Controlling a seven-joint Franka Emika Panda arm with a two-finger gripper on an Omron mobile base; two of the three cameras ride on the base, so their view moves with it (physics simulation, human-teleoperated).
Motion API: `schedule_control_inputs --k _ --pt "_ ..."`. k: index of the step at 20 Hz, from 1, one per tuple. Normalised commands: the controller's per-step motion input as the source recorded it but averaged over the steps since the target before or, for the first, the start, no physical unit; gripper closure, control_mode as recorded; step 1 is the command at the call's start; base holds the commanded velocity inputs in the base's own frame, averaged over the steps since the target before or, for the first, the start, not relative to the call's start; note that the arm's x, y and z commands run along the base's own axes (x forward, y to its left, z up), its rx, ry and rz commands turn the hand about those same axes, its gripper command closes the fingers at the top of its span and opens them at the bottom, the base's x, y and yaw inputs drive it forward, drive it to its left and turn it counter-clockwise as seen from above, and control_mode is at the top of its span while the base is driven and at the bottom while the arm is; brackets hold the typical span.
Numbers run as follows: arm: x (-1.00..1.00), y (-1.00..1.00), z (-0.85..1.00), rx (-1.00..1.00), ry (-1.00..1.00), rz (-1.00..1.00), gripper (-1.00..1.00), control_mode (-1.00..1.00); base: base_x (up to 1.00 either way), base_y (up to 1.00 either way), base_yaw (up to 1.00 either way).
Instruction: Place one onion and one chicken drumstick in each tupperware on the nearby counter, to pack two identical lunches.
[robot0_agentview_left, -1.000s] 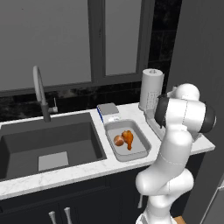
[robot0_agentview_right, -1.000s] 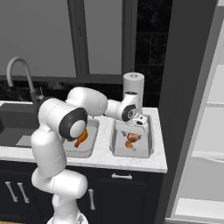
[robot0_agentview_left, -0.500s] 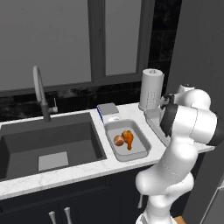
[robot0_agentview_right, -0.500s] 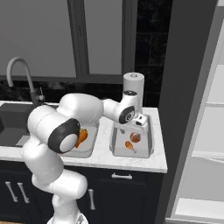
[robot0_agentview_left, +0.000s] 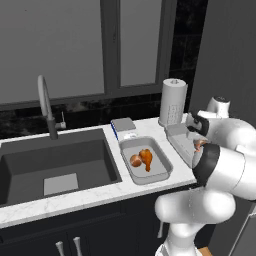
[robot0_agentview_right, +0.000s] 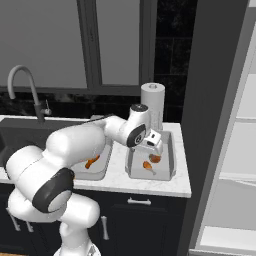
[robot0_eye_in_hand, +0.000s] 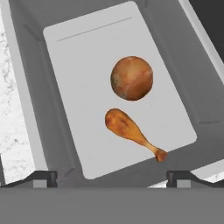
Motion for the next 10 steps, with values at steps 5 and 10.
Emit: schedule_control_inputs --k 5,10 --pt "-0.38 0.31 0.65 -0.01 -0.02 0.0 -1.0 -1.0 0.0 0.0 0.0" --pt "-0.49 0.29 0.48 0.0 -0.08 0.0 -1.0 -1.0 0.0 0.0 0.0"
